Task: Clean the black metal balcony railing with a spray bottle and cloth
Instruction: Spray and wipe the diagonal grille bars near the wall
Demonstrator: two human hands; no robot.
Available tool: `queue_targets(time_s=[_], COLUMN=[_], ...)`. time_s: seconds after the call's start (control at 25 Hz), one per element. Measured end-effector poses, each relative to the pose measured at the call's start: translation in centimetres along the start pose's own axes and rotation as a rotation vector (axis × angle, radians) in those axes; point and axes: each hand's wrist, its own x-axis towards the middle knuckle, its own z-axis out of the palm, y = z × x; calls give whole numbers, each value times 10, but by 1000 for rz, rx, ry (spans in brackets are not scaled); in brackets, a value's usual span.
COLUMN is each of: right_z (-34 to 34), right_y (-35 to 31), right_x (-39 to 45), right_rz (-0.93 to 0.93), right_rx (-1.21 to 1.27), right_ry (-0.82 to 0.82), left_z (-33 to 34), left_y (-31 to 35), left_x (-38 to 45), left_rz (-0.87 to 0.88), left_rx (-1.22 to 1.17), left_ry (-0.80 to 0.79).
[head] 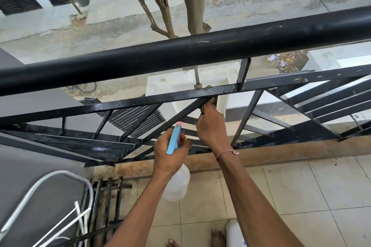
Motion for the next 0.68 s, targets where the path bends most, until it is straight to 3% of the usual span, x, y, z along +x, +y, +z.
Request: queue_targets(time_s=[0.2, 0.32, 0.44, 0.56, 0.68], right_z=[4, 6, 20, 36, 38], right_y=[13, 29, 49, 56, 46], right_x=[-11, -39, -77, -81, -65], right_rz=[-131, -154, 90, 417, 566], right_rx=[-65, -56, 344, 783, 1022], right_ry=[30, -67, -154, -85, 61], left_z=[2, 3, 1, -4, -9], left_y=[3, 5, 5, -4, -21], left_x=[-4, 0, 2, 2, 3], left_rz=[-15, -1, 12, -18, -15], left_rx=[-9, 0, -5, 17, 20], left_ry=[-9, -11, -23, -31, -38])
